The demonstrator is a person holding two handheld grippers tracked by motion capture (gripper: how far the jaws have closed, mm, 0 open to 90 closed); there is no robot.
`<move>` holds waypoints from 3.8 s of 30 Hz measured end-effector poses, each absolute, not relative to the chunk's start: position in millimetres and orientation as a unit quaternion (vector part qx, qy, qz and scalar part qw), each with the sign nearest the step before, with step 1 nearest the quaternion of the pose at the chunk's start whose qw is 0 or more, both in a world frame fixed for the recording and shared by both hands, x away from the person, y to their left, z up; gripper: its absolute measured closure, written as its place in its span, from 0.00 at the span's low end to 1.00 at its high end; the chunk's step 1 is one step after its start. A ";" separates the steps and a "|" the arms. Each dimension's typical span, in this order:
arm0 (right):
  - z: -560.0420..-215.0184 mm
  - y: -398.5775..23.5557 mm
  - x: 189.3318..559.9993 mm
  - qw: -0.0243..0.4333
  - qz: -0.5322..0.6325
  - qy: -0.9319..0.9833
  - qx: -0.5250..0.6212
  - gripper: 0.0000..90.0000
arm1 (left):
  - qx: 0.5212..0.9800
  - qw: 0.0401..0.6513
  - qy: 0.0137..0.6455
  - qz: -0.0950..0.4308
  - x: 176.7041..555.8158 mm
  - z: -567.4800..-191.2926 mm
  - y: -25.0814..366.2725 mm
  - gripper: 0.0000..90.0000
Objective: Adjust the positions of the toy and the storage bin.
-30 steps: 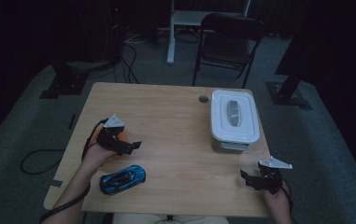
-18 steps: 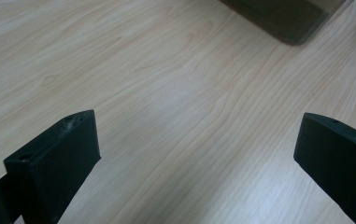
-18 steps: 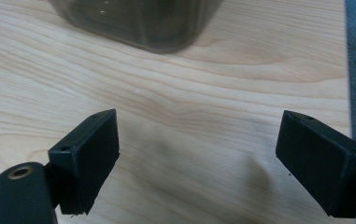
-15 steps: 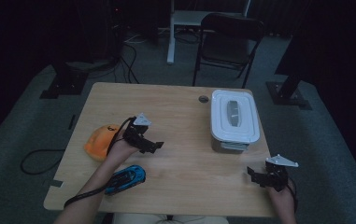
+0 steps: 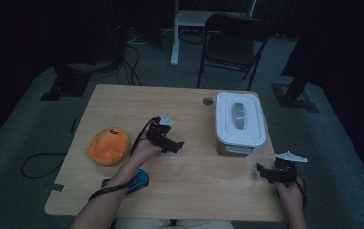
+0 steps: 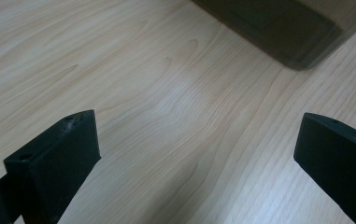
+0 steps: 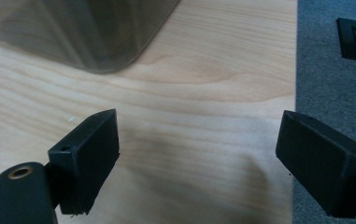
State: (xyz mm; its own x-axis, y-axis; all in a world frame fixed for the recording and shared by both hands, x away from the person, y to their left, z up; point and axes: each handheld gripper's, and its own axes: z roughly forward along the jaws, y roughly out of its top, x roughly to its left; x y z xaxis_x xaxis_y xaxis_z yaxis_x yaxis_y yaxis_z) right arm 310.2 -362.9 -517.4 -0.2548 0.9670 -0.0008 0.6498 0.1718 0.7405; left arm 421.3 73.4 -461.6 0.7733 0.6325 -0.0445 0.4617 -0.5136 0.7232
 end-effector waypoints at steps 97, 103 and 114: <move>-502.0 -330.2 436.4 0.232 0.358 0.711 0.560 0.24 | 0.865 0.341 0.342 0.138 478.2 -474.4 -6.7 0.01; -501.4 -317.2 434.5 0.232 0.362 0.721 0.544 0.24 | 0.867 0.332 0.340 0.148 469.1 -471.0 5.6 0.01; -500.9 -301.1 432.4 0.227 0.366 0.731 0.529 0.25 | 0.866 0.332 0.343 0.149 459.3 -470.4 22.9 0.01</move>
State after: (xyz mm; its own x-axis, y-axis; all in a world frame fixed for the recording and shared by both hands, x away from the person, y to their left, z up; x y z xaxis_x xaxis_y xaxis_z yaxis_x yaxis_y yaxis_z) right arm 432.4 -301.1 -500.9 -0.3367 0.9400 0.0560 0.6085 0.1718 0.7747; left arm 459.3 22.9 -470.4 0.7199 0.6934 0.0298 0.4959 -0.5439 0.6770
